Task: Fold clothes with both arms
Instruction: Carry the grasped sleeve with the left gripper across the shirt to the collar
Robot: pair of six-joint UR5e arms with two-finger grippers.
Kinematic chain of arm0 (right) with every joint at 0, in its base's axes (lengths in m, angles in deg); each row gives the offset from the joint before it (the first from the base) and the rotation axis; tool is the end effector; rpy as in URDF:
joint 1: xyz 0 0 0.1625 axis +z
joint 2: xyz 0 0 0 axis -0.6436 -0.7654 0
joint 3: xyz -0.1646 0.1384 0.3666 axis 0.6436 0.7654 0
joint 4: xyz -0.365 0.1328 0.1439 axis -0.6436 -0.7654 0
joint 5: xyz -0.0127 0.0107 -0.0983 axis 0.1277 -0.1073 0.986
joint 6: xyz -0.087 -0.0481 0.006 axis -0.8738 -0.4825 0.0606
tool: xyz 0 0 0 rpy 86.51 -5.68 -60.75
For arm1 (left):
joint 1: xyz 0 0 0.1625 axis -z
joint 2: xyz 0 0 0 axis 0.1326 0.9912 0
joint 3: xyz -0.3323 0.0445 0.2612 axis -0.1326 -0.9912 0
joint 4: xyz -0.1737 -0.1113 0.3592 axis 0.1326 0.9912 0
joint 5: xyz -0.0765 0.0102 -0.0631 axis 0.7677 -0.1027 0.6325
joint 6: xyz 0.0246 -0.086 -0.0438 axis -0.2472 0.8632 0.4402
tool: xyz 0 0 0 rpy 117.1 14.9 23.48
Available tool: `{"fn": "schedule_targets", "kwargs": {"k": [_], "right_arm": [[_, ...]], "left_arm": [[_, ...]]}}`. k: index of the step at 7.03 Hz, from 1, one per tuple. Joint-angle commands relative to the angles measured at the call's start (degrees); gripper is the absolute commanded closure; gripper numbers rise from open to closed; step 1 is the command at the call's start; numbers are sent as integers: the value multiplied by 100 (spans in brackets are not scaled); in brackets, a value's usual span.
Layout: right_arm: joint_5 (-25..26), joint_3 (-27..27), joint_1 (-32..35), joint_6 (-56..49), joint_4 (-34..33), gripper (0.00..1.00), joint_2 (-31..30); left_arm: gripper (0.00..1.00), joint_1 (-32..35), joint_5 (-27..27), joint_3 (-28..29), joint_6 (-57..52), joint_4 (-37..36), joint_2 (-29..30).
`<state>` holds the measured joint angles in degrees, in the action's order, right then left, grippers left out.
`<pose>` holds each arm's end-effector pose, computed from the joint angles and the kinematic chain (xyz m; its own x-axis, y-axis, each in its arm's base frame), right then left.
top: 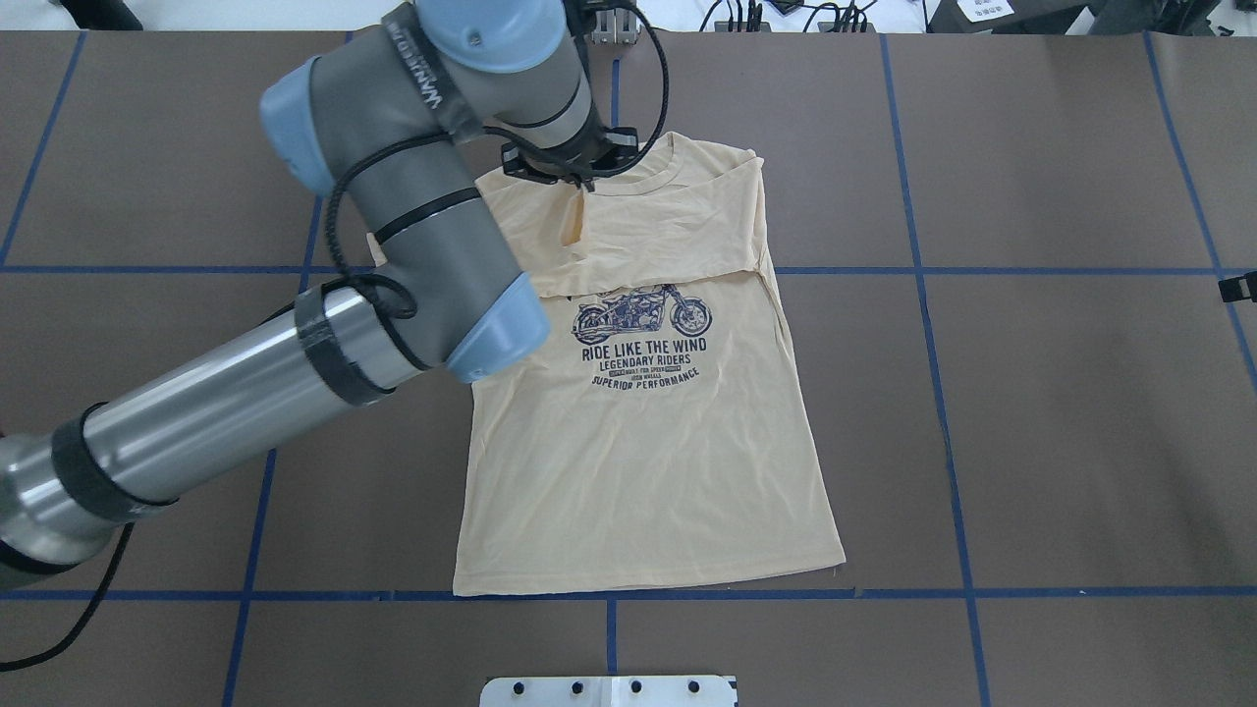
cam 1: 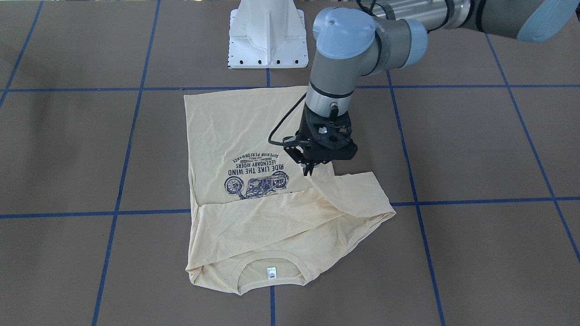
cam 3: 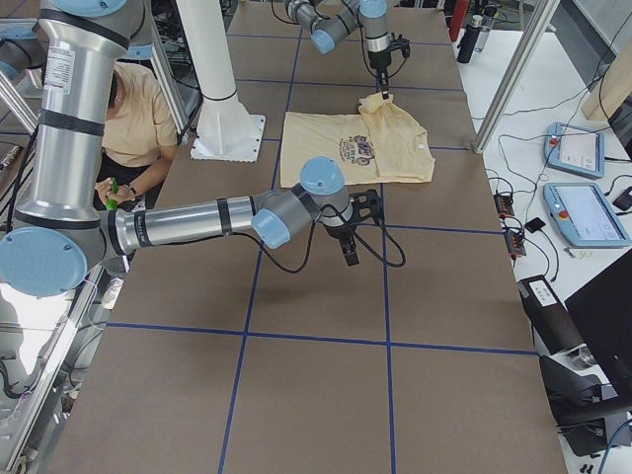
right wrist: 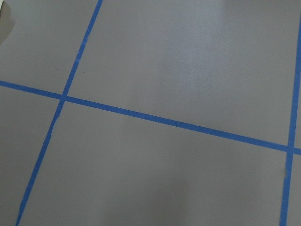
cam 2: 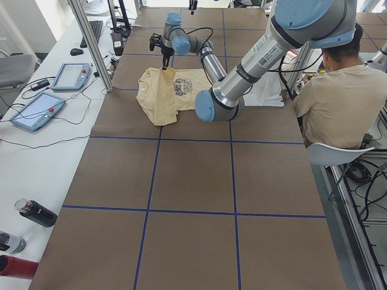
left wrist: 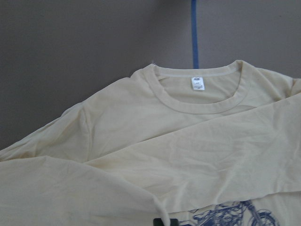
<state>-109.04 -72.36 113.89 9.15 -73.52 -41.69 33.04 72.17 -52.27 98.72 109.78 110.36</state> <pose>-0.0535 -0.4315 0.5164 0.6583 -0.2337 0.7156 -0.0491 0.9352 0.3506 0.5047 -0.5714 0.0675 0.5798 -0.0695 -0.8118 0.2671 0.9575 0.1089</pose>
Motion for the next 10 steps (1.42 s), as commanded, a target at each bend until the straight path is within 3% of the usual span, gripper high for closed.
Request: {"fn": "schedule_targets", "kwargs": {"k": [1, 3, 4, 5, 6, 8, 9, 10], "right_arm": [[0, 5, 0, 3, -1, 0, 21], [0, 5, 0, 3, -1, 0, 30], [-9, 5, 0, 3, -1, 0, 30], [-9, 5, 0, 11, -1, 0, 30], [-9, 5, -9, 3, -1, 0, 39], [-17, 57, 0, 11, -10, 0, 153], [-17, 66, -9, 20, -10, 0, 162], [-17, 49, -9, 177, -1, 0, 188]], "left_arm": [[100, -127, 15, 1410, 838, 437, 1015], [100, -364, -325, 2275, 1657, 1483, 1098], [85, -479, -554, 2705, 2217, 1731, 1316], [76, -541, -782, 3213, 2832, 1994, 1596], [65, -567, -1115, 3358, 3369, 2206, 1643], [4, -568, -1513, 3394, 3892, 2620, 1774], [0, -576, -1462, 3273, 3518, 2621, 1801], [0, -611, -1261, 2654, 2714, 2534, 1419]]}}
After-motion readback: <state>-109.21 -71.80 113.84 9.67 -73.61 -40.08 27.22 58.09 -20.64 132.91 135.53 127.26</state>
